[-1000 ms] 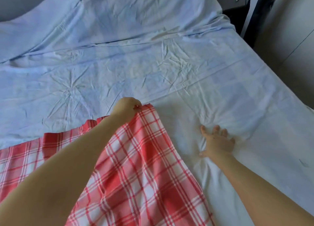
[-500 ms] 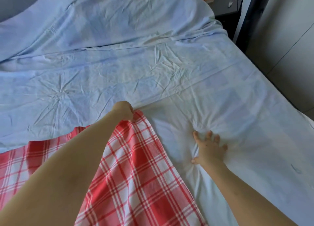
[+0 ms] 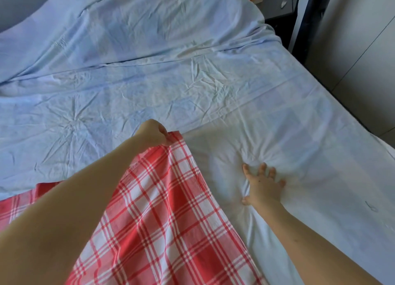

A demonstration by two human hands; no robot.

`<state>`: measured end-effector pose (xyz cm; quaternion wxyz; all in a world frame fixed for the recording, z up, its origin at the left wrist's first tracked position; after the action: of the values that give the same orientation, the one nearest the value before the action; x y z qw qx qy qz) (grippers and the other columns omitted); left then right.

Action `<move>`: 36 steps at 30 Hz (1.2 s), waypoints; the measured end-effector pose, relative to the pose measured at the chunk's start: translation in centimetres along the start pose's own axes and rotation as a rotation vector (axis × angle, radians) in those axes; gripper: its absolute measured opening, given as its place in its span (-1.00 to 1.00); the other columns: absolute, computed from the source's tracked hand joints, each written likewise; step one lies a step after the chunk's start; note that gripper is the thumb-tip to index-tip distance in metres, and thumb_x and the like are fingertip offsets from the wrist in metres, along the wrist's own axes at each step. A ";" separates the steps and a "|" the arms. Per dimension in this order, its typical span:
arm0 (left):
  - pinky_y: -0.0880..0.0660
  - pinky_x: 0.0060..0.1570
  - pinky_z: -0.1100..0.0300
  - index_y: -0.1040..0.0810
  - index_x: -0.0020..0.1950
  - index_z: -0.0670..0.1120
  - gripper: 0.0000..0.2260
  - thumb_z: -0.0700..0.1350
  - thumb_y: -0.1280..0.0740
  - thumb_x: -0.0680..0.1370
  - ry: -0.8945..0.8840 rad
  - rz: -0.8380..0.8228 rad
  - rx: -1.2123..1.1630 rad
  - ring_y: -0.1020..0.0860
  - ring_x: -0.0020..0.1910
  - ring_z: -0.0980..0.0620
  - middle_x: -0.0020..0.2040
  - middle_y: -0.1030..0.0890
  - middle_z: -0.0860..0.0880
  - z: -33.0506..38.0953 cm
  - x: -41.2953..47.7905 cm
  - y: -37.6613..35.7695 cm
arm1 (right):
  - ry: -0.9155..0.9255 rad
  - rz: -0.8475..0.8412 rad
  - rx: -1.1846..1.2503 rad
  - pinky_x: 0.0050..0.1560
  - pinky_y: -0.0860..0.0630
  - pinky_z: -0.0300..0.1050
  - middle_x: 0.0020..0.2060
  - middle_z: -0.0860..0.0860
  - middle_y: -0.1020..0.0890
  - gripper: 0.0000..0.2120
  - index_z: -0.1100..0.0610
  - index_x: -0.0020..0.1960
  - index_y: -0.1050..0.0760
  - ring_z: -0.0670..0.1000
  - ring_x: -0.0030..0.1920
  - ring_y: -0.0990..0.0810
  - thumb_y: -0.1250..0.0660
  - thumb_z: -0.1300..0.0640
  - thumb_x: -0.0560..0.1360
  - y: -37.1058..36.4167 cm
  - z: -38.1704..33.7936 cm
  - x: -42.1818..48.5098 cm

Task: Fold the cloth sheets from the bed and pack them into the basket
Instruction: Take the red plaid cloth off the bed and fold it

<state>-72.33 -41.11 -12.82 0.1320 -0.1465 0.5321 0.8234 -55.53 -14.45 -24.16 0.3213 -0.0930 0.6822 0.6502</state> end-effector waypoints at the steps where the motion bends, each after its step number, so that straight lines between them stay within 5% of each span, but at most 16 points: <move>1: -0.31 -0.25 0.26 -0.67 -0.06 -0.21 -0.79 -0.14 -0.52 0.36 -0.039 0.033 0.017 -0.49 -0.23 0.06 -0.25 -0.57 -0.08 1.1 -0.5 1.2 | -0.001 0.014 0.014 0.39 -0.07 0.30 0.53 0.17 0.11 -0.07 -0.23 0.51 0.17 0.25 0.51 0.08 -0.42 -0.16 0.40 0.1 -0.1 0.1; 6: -0.29 -0.20 0.21 -0.65 -0.02 -0.24 -0.84 -0.21 -0.41 0.45 -0.223 0.165 0.241 -0.55 -0.11 -0.14 -0.14 -0.61 -0.22 8.9 -5.8 9.7 | 0.009 0.006 0.070 0.38 -0.07 0.31 0.53 0.13 0.02 -0.18 -0.24 0.50 0.09 0.23 0.50 0.02 -0.35 -0.11 0.43 1.6 0.3 -2.2; 8: -0.31 -0.20 0.20 -0.64 -0.02 -0.27 -0.85 -0.27 -0.37 0.44 -0.283 0.222 0.321 -0.56 -0.07 -0.18 -0.10 -0.61 -0.27 12.3 -8.5 13.6 | 0.039 0.017 0.162 0.35 -0.18 0.25 0.48 0.14 -0.17 -0.39 -0.16 0.48 -0.12 0.20 0.47 -0.16 -0.25 -0.01 0.48 3.2 0.6 -3.9; 12: -0.36 -0.20 0.16 -0.63 -0.07 -0.22 -0.91 -0.25 -0.40 0.45 -0.348 0.173 0.289 -0.48 -0.20 -0.04 -0.28 -0.52 -0.09 16.4 -13.6 17.3 | 0.170 0.187 0.942 0.12 -0.42 -0.13 0.12 0.09 -0.63 -0.71 0.15 0.19 -0.57 0.08 0.20 -0.55 -0.28 0.03 0.55 10.9 1.3 -9.6; 15: -0.45 -0.07 0.12 -0.63 -0.09 -0.15 -0.94 -0.20 -0.42 0.46 -0.470 0.070 0.221 -0.51 -0.18 0.01 -0.26 -0.56 0.00 19.2 -18.9 18.4 | 0.454 0.131 1.361 -0.05 -0.44 -0.23 0.08 -0.04 -0.62 -0.61 0.03 0.28 -0.45 -0.02 0.10 -0.59 -0.27 -0.10 0.51 20.1 -0.6 -16.9; 18: -0.44 -0.11 0.26 -0.64 -0.07 -0.10 -0.93 -0.18 -0.42 0.46 -0.563 0.019 0.243 -0.52 -0.20 0.06 -0.23 -0.59 0.02 21.6 -24.5 18.8 | 0.680 0.074 1.370 0.11 -0.48 -0.19 0.03 -0.12 -0.59 -0.38 0.00 0.33 -0.39 -0.12 0.08 -0.57 -0.46 -0.12 0.33 27.2 -2.9 -22.8; 20: -0.36 -0.22 0.32 -0.64 -0.02 -0.10 -0.89 -0.15 -0.40 0.48 -0.601 0.022 0.312 -0.52 -0.18 0.05 -0.21 -0.57 0.02 22.5 -27.0 18.8 | 0.722 0.128 1.332 0.05 -0.50 -0.18 -0.26 -0.16 -0.57 -0.79 -0.01 -0.07 -0.59 -0.13 -0.13 -0.57 -0.53 0.12 0.34 30.2 -3.5 -25.1; 22: -0.35 -0.15 0.26 -0.64 0.05 -0.13 -0.84 -0.13 -0.38 0.50 -0.603 0.058 0.347 -0.54 -0.04 -0.03 -0.09 -0.61 -0.06 22.7 -28.2 18.9 | 0.718 0.210 1.253 -0.11 -0.43 -0.15 -0.41 -0.08 -0.48 -0.80 0.13 -0.38 -0.53 -0.09 -0.24 -0.48 -0.51 0.21 0.36 32.2 -3.5 -26.7; 25: -0.30 -0.14 0.26 -0.62 0.07 -0.15 -0.82 -0.11 -0.34 0.53 -0.552 0.135 0.243 -0.54 0.03 -0.07 -0.01 -0.63 -0.11 21.7 -29.5 20.1 | 0.692 0.298 1.203 -0.18 -0.42 -0.08 -0.37 0.08 -0.57 -0.75 0.38 -0.22 -0.58 -0.04 -0.27 -0.52 -0.52 0.19 0.35 33.7 -2.7 -28.8; 29: -0.41 -0.07 0.20 -0.63 0.01 -0.13 -0.80 -0.02 -0.38 0.51 -0.493 0.048 0.155 -0.55 -0.04 -0.02 -0.08 -0.64 -0.07 19.5 -31.1 18.3 | 0.659 0.382 1.192 -0.29 -0.44 -0.12 -0.40 0.16 -0.56 -0.71 0.36 -0.34 -0.51 0.03 -0.35 -0.53 -0.52 0.18 0.35 34.1 -1.6 -30.7; 32: -0.41 -0.17 0.18 -0.61 -0.15 -0.16 -0.71 0.08 -0.45 0.43 -0.408 -0.024 0.219 -0.53 -0.17 -0.03 -0.24 -0.60 -0.05 16.0 -31.6 16.8 | 0.671 0.340 1.188 -0.24 -0.39 -0.20 -0.36 0.14 -0.52 -0.73 0.40 -0.23 -0.55 0.00 -0.31 -0.45 -0.52 0.18 0.37 34.0 -1.0 -31.6; 36: -0.45 -0.03 0.19 -0.67 -0.06 -0.16 -0.64 0.12 -0.49 0.37 -0.312 -0.057 0.209 -0.57 -0.08 -0.01 -0.14 -0.65 -0.06 10.5 -31.3 16.9 | 0.680 0.345 1.162 -0.29 -0.37 -0.36 -0.37 0.10 -0.50 -0.78 0.36 -0.26 -0.55 -0.05 -0.31 -0.44 -0.51 0.22 0.37 34.0 0.3 -32.1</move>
<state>-50.87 -40.16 17.36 0.2505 -0.0177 0.5834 0.7724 -49.02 -18.85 21.91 -0.0205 0.0053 0.9875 0.1563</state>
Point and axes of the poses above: each hand's wrist, its own x-axis towards the middle knuckle, its own y-axis out of the back of the hand, z = x × y, the point moved 10 cm from there along x, towards the middle knuckle
